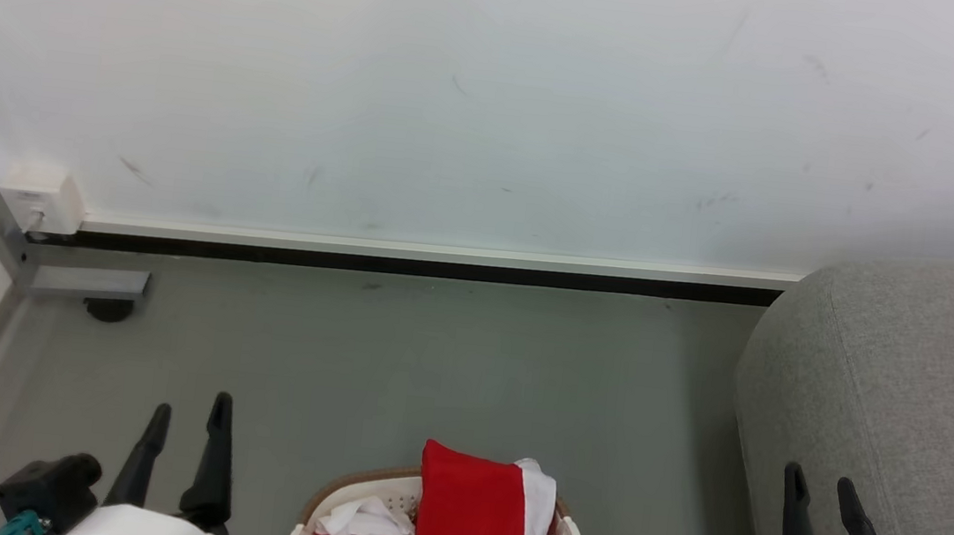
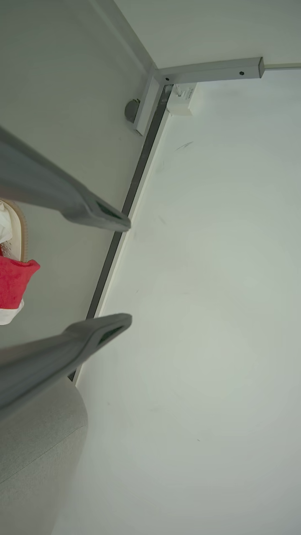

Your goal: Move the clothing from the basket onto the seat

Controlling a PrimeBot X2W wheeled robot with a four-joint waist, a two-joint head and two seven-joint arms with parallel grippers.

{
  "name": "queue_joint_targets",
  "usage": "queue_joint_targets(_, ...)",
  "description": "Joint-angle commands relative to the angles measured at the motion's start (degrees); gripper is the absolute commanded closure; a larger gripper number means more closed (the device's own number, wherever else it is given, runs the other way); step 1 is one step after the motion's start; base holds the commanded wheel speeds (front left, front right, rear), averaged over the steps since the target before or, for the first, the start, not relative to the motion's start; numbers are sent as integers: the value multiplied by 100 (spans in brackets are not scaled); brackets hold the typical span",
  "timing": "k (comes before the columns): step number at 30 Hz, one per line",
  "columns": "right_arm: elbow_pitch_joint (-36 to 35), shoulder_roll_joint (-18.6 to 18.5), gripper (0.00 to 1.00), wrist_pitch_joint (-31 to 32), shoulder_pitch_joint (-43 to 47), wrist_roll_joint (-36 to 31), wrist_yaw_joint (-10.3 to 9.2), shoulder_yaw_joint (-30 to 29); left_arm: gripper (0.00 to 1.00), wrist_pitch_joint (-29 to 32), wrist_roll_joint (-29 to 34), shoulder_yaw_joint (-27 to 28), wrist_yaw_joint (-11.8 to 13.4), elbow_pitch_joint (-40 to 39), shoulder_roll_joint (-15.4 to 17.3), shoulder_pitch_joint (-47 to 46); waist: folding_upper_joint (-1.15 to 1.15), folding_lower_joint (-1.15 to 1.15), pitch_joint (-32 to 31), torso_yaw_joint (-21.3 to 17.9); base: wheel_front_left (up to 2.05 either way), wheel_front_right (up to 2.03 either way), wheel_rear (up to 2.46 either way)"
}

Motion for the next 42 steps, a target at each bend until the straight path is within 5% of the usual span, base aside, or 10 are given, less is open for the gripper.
queue_joint_targets(1, -19, -59, 0, -58, -119, -175, -7, 14, 0, -69, 207, -2, 23, -46, 59, 25, 0, 0, -1, -4, 0, 0, 0)
queue_joint_targets(42, 55, -66, 0, -569, -126, -1915, -11, 327, 0, -581, 2048, 69, -138, 195, -42, 43, 0, 0, -21, -106, 0, 0, 0)
